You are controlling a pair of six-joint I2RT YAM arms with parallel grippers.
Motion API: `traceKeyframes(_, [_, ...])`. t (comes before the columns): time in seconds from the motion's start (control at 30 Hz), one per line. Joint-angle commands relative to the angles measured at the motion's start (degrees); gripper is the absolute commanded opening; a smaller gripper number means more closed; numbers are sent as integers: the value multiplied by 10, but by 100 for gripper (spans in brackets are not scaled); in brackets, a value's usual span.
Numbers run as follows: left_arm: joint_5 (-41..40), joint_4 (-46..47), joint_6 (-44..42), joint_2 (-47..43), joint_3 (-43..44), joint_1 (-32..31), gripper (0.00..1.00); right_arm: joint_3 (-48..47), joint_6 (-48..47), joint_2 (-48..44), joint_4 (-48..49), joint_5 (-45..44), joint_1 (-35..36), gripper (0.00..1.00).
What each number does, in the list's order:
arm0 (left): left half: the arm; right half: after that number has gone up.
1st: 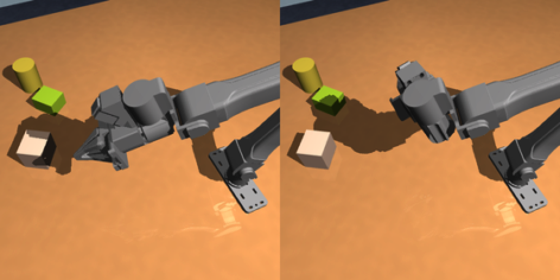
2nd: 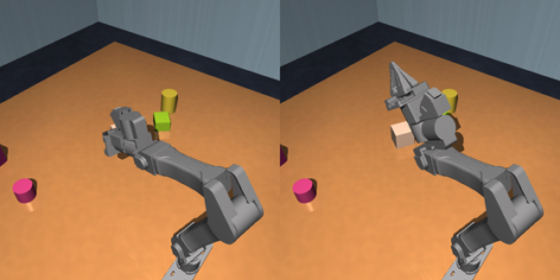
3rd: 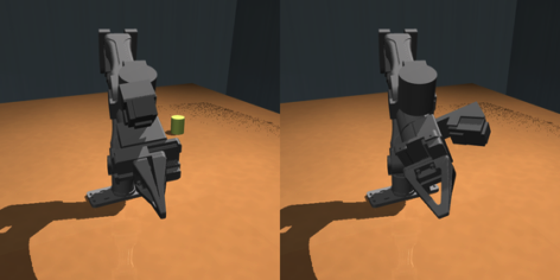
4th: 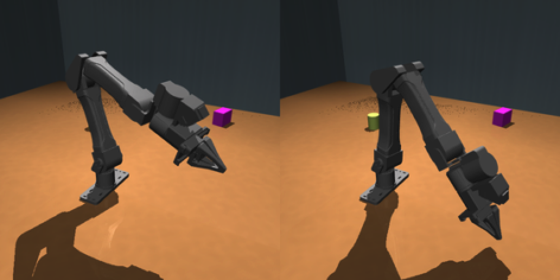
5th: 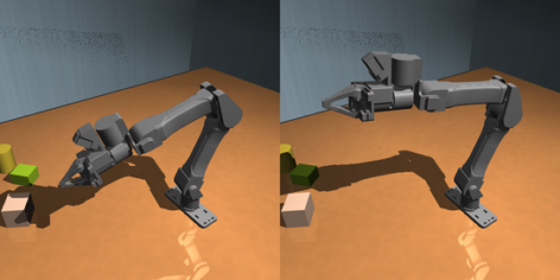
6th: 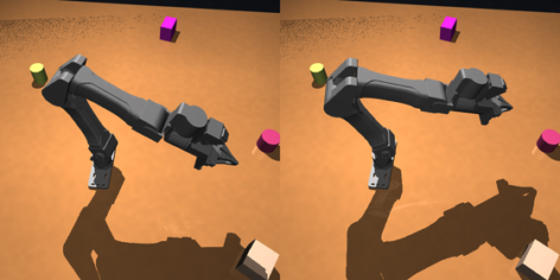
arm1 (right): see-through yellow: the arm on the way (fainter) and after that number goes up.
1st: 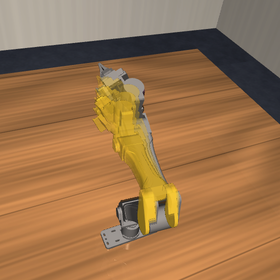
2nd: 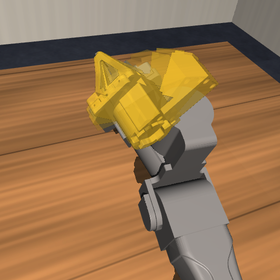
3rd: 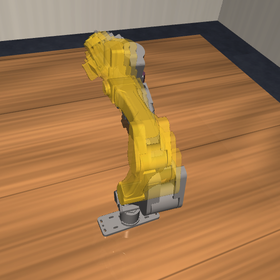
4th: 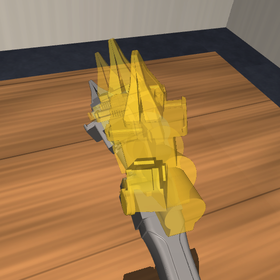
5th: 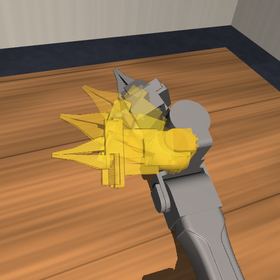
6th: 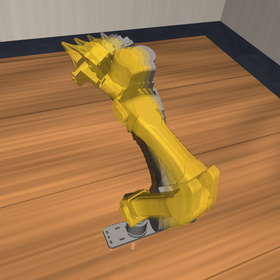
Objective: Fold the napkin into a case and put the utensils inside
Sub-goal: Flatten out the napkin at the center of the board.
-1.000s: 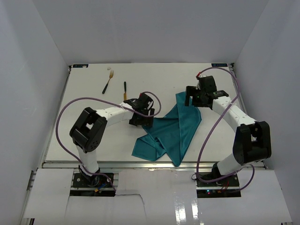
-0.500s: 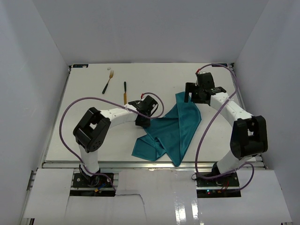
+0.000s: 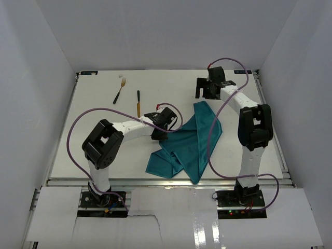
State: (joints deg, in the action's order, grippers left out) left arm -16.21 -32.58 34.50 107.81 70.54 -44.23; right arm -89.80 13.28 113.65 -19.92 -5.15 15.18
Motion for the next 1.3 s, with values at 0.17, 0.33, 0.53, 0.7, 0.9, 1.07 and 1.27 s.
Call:
traceKeyframes(0.17, [-54,-35,9,-27,0,1,0,-153,-43,103,-73,-41,43,86])
traceKeyframes(0.33, [-50,-35,15,-18,-5,1,0,-151,-73,120,-74,-127,100,83])
traceKeyframes(0.53, [-50,-35,17,-17,-11,1,0,-165,-63,163,-92,-157,118,70])
traceKeyframes(0.7, [-47,-36,29,-22,-22,1,0,-152,-48,179,-100,-174,116,69])
traceKeyframes(0.9, [-58,-36,31,-35,-32,0,0,-137,-18,190,-101,-116,86,56])
traceKeyframes(1.07, [-63,-37,32,-47,-31,1,0,-122,6,191,-90,-7,50,38])
traceKeyframes(1.27, [-76,-38,28,-50,-27,0,0,-136,-12,206,-77,46,47,8])
